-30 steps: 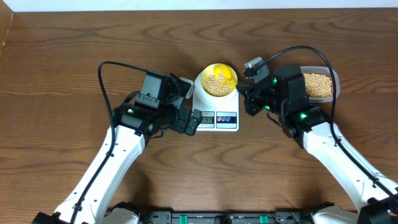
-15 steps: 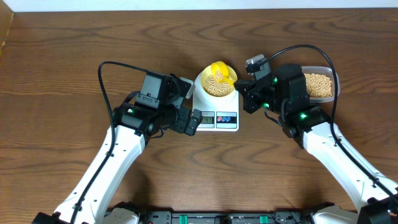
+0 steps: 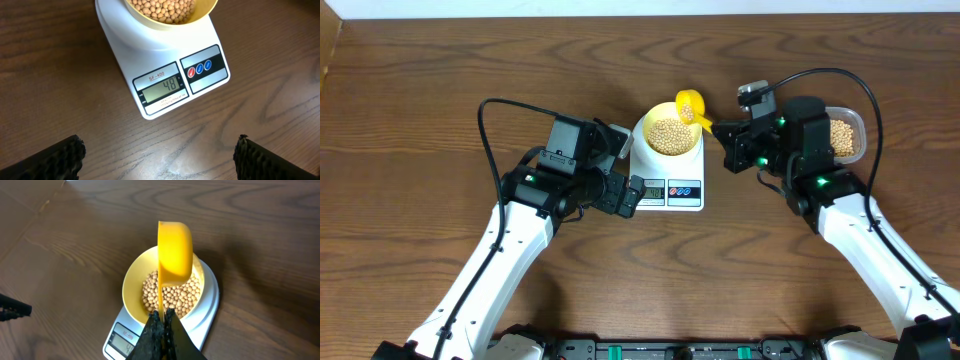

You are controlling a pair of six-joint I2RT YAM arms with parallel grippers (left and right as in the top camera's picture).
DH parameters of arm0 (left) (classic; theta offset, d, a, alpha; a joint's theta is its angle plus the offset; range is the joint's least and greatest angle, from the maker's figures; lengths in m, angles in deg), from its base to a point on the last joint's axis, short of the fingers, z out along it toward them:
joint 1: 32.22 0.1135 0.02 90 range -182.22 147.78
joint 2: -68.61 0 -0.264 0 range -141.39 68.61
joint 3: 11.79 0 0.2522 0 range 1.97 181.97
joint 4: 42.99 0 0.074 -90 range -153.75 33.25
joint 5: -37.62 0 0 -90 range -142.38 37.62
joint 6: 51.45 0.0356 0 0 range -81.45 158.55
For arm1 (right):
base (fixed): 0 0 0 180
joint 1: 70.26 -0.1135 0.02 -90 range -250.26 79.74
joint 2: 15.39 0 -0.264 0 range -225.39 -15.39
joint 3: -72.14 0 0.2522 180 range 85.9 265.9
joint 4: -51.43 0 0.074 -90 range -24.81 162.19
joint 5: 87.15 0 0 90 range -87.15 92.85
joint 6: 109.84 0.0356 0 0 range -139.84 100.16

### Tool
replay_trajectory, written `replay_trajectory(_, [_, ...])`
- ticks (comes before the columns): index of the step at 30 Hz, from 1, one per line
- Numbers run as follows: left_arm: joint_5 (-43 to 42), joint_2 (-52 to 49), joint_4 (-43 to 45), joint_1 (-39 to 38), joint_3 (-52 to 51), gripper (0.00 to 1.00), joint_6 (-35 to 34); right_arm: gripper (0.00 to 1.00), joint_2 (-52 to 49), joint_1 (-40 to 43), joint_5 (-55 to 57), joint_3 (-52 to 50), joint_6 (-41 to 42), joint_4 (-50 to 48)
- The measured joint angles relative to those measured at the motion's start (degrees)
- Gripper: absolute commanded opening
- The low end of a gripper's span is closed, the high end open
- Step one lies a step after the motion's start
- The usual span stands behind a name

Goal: Scoop item into bowl and weigh 50g on scale

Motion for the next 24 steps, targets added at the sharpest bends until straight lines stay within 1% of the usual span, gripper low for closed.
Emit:
replay_trajectory(8, [0.0, 0.0, 0.0, 0.0, 0.0, 0.97, 0.0, 0.01, 0.0, 1.4, -2.0, 0.0, 2.7, -1.6])
replay_trajectory(15, [0.0, 0.0, 0.0, 0.0, 0.0, 0.97, 0.0, 0.01, 0.3, 1.9, -2.3, 0.0, 2.6, -1.8])
replay_trajectory(18, [0.0, 0.0, 0.0, 0.0, 0.0, 0.97, 0.0, 0.01, 0.3, 1.8, -2.5, 0.0, 1.0, -1.8])
replay_trajectory(24, [0.0, 0.0, 0.0, 0.0, 0.0, 0.97, 0.0, 0.01, 0.3, 0.2, -2.1, 0.0, -6.1, -1.0])
